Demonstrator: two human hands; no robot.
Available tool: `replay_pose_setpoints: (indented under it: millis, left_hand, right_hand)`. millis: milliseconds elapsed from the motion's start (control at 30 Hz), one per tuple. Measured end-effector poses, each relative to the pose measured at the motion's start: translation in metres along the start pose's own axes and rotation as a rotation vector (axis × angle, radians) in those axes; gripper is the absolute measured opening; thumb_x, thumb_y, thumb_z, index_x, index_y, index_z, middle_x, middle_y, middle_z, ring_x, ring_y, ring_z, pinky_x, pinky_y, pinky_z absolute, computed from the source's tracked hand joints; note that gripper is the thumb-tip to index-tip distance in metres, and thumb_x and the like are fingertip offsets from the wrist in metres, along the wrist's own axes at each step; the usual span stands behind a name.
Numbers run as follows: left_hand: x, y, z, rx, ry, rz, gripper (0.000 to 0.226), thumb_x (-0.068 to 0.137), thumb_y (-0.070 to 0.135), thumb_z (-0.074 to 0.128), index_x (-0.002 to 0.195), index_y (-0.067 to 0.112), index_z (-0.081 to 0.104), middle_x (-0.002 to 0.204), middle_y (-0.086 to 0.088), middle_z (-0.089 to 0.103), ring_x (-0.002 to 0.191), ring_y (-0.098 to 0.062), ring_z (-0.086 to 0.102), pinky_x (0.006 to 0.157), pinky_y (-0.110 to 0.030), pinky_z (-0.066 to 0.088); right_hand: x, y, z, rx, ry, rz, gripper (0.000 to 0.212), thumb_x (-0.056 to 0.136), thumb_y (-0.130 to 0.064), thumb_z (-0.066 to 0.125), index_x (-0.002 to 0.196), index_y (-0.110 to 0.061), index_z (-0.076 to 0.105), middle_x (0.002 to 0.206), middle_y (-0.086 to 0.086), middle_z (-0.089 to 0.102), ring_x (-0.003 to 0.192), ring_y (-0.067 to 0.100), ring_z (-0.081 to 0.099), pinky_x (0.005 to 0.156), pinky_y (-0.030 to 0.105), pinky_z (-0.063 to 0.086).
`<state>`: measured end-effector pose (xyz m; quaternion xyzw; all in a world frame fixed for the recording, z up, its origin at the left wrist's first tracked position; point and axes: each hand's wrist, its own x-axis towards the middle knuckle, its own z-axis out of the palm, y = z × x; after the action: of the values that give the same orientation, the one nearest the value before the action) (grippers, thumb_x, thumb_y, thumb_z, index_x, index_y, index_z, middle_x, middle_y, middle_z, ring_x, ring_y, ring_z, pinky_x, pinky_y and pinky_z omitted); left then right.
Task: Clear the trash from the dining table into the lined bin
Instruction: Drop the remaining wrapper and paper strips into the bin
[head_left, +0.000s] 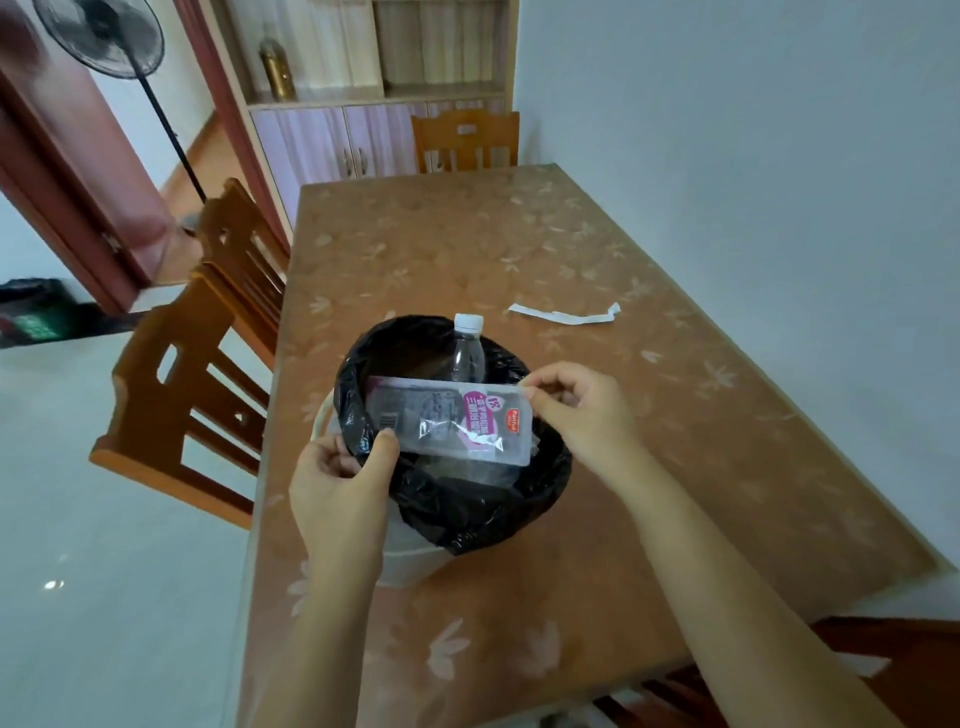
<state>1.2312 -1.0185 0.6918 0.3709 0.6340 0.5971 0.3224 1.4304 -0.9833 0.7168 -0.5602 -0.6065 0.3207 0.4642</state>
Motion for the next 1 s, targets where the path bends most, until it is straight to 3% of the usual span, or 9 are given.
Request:
replay_pose_setpoints:
  millis: [100,233,333,433,567,633,867,1000]
  left_hand:
    - [0.001,-0.001,-0.021,0.008,0.018,0.012,0.021,0.073,0.028,0.068,0.073,0.016,0.052,0.064,-0.004,0.050,0.062,-0.018,0.053,0.056,-0.030,0.050]
    - [0.006,-0.006,-0.051,0.029,0.055,0.049,0.022,0.075,0.024,0.067,0.069,0.015,0.048,0.057,0.002,0.040,0.046,0.000,0.039,0.046,-0.016,0.040]
    - [0.012,-0.011,-0.074,0.022,0.080,0.036,0.022,0.075,0.021,0.067,0.068,0.014,0.048,0.055,0.003,0.037,0.043,0.000,0.035,0.042,-0.012,0.035]
    - [0.018,-0.017,-0.089,0.011,0.092,0.002,0.022,0.075,0.021,0.067,0.068,0.015,0.047,0.055,0.002,0.036,0.044,-0.002,0.034,0.042,-0.013,0.036]
    - [0.020,-0.025,-0.098,0.026,0.107,-0.004,0.026,0.073,0.023,0.067,0.064,0.019,0.043,0.057,0.003,0.034,0.052,-0.013,0.033,0.052,-0.030,0.033]
    - [0.023,-0.026,-0.097,0.017,0.110,-0.012,0.025,0.072,0.024,0.067,0.064,0.019,0.044,0.057,0.003,0.035,0.053,-0.014,0.034,0.053,-0.032,0.034]
    - [0.043,-0.028,-0.074,-0.006,0.117,-0.027,0.020,0.073,0.025,0.067,0.070,0.016,0.049,0.055,0.006,0.037,0.053,-0.010,0.037,0.051,-0.027,0.038]
    - [0.061,-0.025,-0.047,0.034,0.091,0.030,0.024,0.075,0.025,0.066,0.066,0.018,0.045,0.044,0.014,0.038,0.044,-0.002,0.035,0.043,-0.014,0.036]
  right_hand:
    - [0.001,-0.015,0.033,-0.065,-0.112,-0.036,0.013,0.082,-0.012,0.063,0.079,-0.024,0.068,0.073,-0.016,0.063,0.064,-0.008,0.056,0.058,0.005,0.043]
    - [-0.005,-0.027,0.071,-0.050,-0.222,-0.024,0.019,0.083,-0.010,0.061,0.098,-0.019,0.068,0.080,-0.018,0.064,0.078,-0.005,0.063,0.070,0.005,0.048]
    - [-0.014,-0.026,0.088,-0.033,-0.207,0.007,0.023,0.084,-0.011,0.060,0.104,-0.022,0.065,0.088,-0.018,0.065,0.082,-0.006,0.061,0.072,0.007,0.048]
    - [-0.024,-0.015,0.094,-0.111,-0.158,0.042,0.024,0.085,-0.014,0.059,0.106,-0.024,0.063,0.095,-0.013,0.065,0.088,-0.003,0.059,0.078,0.010,0.046]
    - [-0.032,0.002,0.089,-0.212,-0.089,0.044,0.021,0.085,-0.014,0.058,0.103,-0.022,0.064,0.095,-0.014,0.061,0.084,-0.020,0.051,0.072,-0.005,0.036]
    - [-0.031,0.011,0.083,-0.268,-0.056,0.042,0.020,0.085,-0.015,0.057,0.102,-0.022,0.065,0.093,-0.016,0.059,0.083,-0.026,0.046,0.071,-0.008,0.032]
    - [-0.003,0.045,0.069,-0.280,0.027,0.128,0.019,0.086,-0.015,0.056,0.101,-0.023,0.064,0.099,-0.010,0.063,0.086,-0.011,0.052,0.072,0.007,0.037]
    - [0.028,0.070,0.054,-0.265,0.061,0.188,0.019,0.087,-0.015,0.055,0.102,-0.021,0.064,0.102,-0.007,0.064,0.086,-0.001,0.055,0.070,0.009,0.037]
